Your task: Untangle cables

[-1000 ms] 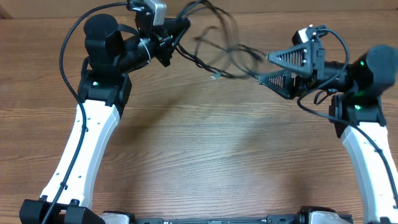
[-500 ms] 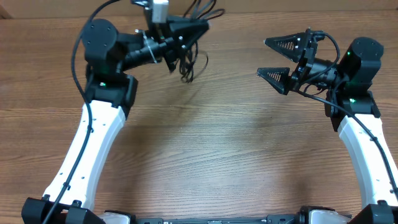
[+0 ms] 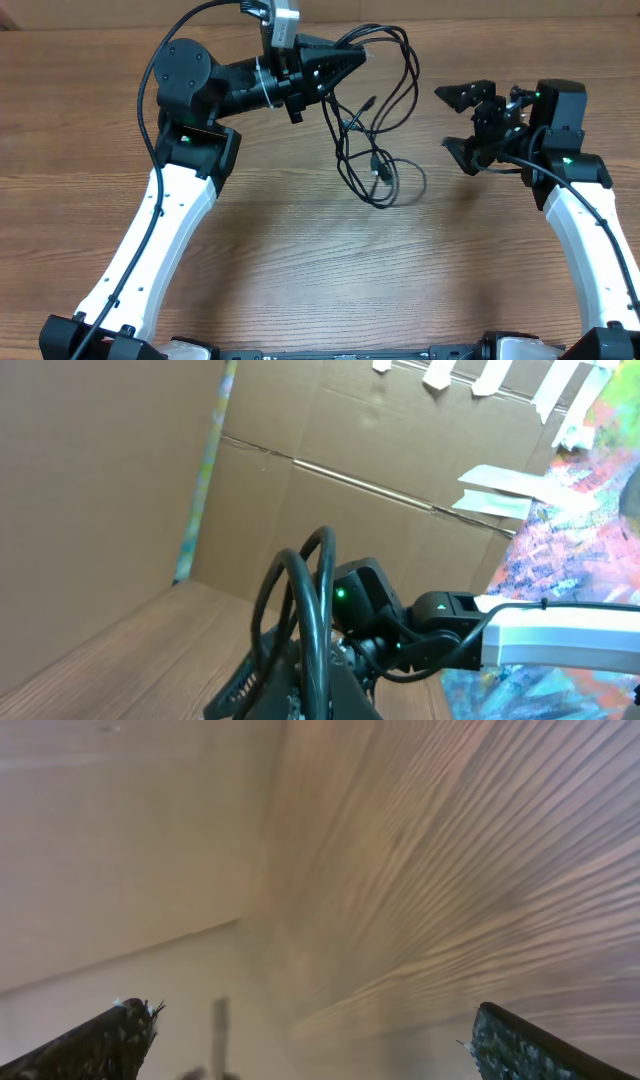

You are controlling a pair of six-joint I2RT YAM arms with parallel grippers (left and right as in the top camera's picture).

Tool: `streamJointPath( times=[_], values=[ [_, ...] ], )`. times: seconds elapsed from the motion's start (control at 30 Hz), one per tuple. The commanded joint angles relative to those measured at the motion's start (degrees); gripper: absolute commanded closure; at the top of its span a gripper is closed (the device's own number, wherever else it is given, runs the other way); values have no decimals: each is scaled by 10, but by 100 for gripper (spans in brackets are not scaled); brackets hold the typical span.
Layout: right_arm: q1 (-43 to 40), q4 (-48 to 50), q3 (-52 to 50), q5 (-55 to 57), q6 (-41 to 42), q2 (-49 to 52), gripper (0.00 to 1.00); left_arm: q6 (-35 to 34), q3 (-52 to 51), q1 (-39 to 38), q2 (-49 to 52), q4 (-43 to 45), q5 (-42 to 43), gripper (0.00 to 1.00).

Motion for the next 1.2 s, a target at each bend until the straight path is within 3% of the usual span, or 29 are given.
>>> streamJointPath(
  times=[0.0,0.17,0.3,0.77,1.17],
  values=[
    [-1,-23,7,29,-170,-33,0,1,5,12,-4,3,-4,96],
    [-1,-46,7,-51,-376,-104,0,-9,5,0,-4,5,-4,96],
    [0,-58,7,-53,-443,-152,0,-21,5,-26,-4,8,-5,96],
    [0,-59,7,-39,-458,-167,0,-42,5,-170,-4,79,-44,96],
    [0,-115,7,212,-457,-95,0,-217,5,-198,-4,322,-22,96]
  ],
)
